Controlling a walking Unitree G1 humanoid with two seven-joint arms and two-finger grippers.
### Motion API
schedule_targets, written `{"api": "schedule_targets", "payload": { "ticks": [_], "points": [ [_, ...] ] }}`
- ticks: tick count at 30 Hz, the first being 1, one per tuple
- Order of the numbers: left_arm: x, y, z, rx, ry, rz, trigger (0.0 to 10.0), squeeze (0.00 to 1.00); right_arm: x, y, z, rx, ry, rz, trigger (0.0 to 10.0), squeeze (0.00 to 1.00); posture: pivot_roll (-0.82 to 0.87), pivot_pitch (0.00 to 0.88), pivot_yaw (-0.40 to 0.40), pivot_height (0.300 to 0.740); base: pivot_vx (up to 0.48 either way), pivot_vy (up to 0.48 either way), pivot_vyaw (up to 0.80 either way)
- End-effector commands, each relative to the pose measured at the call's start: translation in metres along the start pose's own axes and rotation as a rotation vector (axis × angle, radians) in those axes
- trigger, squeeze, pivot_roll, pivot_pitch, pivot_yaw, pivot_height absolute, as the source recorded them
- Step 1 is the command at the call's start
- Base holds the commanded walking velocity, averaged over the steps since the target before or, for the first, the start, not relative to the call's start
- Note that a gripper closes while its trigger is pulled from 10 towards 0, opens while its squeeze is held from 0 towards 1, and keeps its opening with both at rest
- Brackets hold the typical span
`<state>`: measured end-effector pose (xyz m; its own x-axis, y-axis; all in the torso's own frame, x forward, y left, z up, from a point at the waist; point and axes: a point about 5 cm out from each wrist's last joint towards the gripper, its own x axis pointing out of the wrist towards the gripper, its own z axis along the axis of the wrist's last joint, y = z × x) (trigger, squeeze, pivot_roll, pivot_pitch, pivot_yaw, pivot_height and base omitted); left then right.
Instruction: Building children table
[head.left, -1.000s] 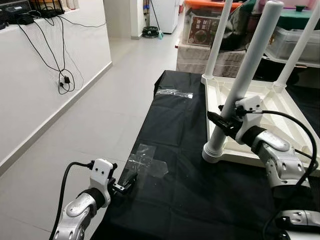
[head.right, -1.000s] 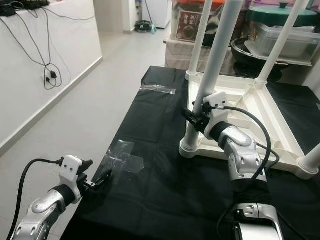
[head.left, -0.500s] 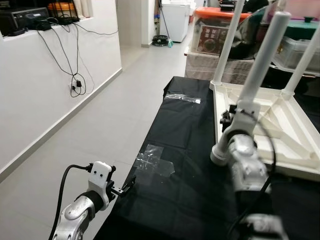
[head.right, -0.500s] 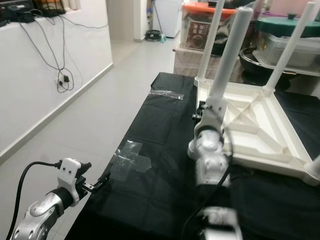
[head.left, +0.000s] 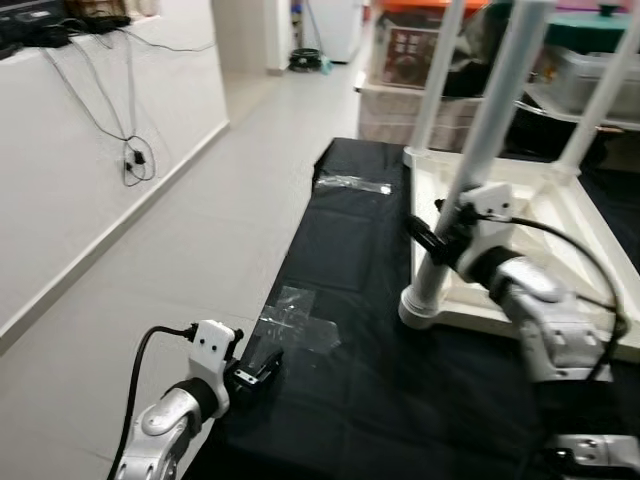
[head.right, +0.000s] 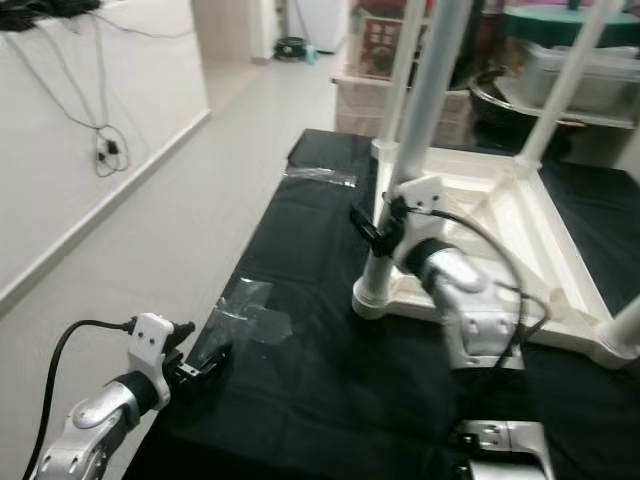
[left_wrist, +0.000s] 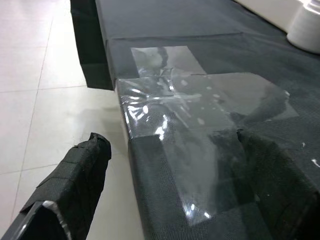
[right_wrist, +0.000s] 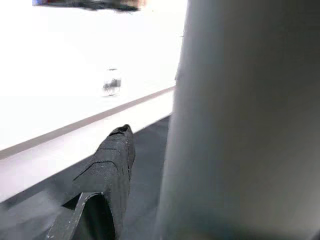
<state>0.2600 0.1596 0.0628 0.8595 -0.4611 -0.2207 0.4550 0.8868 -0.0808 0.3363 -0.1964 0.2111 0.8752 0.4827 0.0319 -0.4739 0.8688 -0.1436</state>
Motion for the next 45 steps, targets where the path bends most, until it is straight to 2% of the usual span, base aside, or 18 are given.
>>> {"api": "schedule_targets", "payload": {
  "ticks": [1, 8, 11, 13, 18, 19, 20, 23, 24, 26, 27, 28, 30, 31, 33, 39, 40, 45],
  "points": [
    [0.001, 0.001, -0.001, 0.011, 0.008, -0.004, 10.0, 0.0, 0.003, -0.001, -0.006, -0.007, 0.035, 0.061, 0.0, 0.0, 0.06, 0.0, -0.052, 0.74, 0.0, 0.0, 0.0],
    [0.001, 0.001, 0.0, 0.015, 0.003, -0.004, 10.0, 0.0, 0.01, -0.011, -0.027, -0.004, 0.172, -0.124, 0.0, 0.0, 0.06, 0.0, -0.054, 0.74, 0.0, 0.0, 0.0],
    [-0.001, 0.001, -0.002, 0.013, 0.006, -0.003, 10.0, 0.0, 0.009, -0.023, -0.043, 0.048, 0.258, -0.457, 0.0, 0.0, 0.06, 0.0, -0.051, 0.74, 0.0, 0.0, 0.0],
    [-0.002, 0.0, -0.002, 0.012, 0.007, -0.003, 10.0, 0.0, -0.022, -0.022, -0.07, 0.204, 0.34, -0.974, 0.0, 0.0, 0.06, 0.0, -0.057, 0.74, 0.0, 0.0, 0.0],
    [-0.001, 0.001, 0.0, 0.01, 0.002, -0.004, 10.0, 0.0, -0.024, 0.019, -0.081, 0.207, 0.356, -0.893, 0.0, 0.0, 0.06, 0.0, -0.044, 0.74, 0.0, 0.0, 0.0],
    [-0.001, 0.001, 0.001, 0.011, 0.002, -0.007, 10.0, 0.0, -0.02, 0.033, -0.082, 0.208, 0.353, -0.824, 2.9, 0.0, 0.06, 0.0, -0.044, 0.74, 0.0, 0.0, 0.0],
    [-0.001, 0.001, 0.0, 0.013, 0.004, -0.01, 10.0, 0.0, -0.016, 0.043, -0.077, 0.208, 0.316, -0.753, 10.0, 0.0, 0.05, 0.0, -0.042, 0.74, 0.0, 0.0, 0.0],
    [-0.001, 0.001, -0.001, 0.014, 0.006, -0.012, 10.0, 0.0, -0.014, 0.047, -0.074, 0.206, 0.29, -0.712, 10.0, 0.0, 0.05, 0.0, -0.042, 0.74, 0.0, 0.0, 0.0],
    [-0.001, 0.002, -0.001, 0.014, 0.007, -0.011, 10.0, 0.0, -0.011, 0.047, -0.064, 0.203, 0.223, -0.666, 10.0, 0.75, 0.05, 0.0, -0.042, 0.74, 0.0, 0.0, 0.0],
    [-0.001, 0.002, -0.001, 0.014, 0.007, -0.011, 10.0, 0.0, -0.007, 0.044, -0.052, 0.216, 0.153, -0.6, 10.0, 1.0, 0.05, 0.0, -0.042, 0.74, 0.0, 0.0, 0.0],
    [-0.001, 0.001, 0.0, 0.013, 0.004, -0.011, 10.0, 0.0, -0.002, 0.041, -0.035, 0.213, 0.093, -0.491, 10.0, 1.0, 0.05, 0.0, -0.043, 0.74, 0.0, 0.0, 0.0],
    [0.0, 0.001, 0.0, 0.012, 0.002, -0.012, 10.0, 0.0, 0.001, 0.041, -0.015, 0.224, 0.023, -0.306, 10.0, 0.0, 0.05, 0.0, -0.046, 0.74, 0.0, 0.0, 0.0],
    [0.0, 0.001, 0.0, 0.012, 0.002, -0.012, 10.0, 0.0, 0.001, 0.041, -0.015, 0.224, 0.023, -0.306, 10.0, 0.0, 0.05, 0.0, -0.046, 0.74, 0.0, 0.0, 0.0],
    [0.0, 0.001, 0.0, 0.009, 0.0, -0.014, 10.0, 0.0, -0.013, 0.047, 0.018, 0.111, -0.065, 0.115, 10.0, 0.0, 0.04, 0.0, -0.041, 0.74, 0.0, 0.0, 0.0],
    [-0.001, 0.001, -0.001, 0.008, 0.001, -0.014, 10.0, 0.0, -0.02, 0.048, 0.022, 0.056, -0.06, 0.239, 10.0, 0.0, 0.04, 0.0, -0.041, 0.74, 0.0, 0.0, 0.0],
    [0.0, -0.001, -0.001, 0.009, 0.001, -0.022, 10.0, 0.0, -0.016, 0.027, 0.012, -0.078, 0.002, 0.235, 10.0, 0.0, 0.05, 0.0, -0.052, 0.74, 0.0, 0.0, 0.0],
    [0.001, -0.001, 0.001, 0.009, -0.004, -0.019, 10.0, 0.0, -0.01, 0.021, 0.002, -0.071, 0.042, 0.224, 0.0, 0.0, 0.06, 0.0, -0.054, 0.74, 0.0, 0.0, 0.0],
    [-0.001, 0.0, 0.001, 0.01, -0.005, -0.015, 10.0, 0.0, -0.002, 0.023, -0.011, -0.03, 0.112, 0.138, 0.0, 0.0, 0.06, 0.0, -0.054, 0.74, 0.0, 0.0, 0.0]
  ]
}}
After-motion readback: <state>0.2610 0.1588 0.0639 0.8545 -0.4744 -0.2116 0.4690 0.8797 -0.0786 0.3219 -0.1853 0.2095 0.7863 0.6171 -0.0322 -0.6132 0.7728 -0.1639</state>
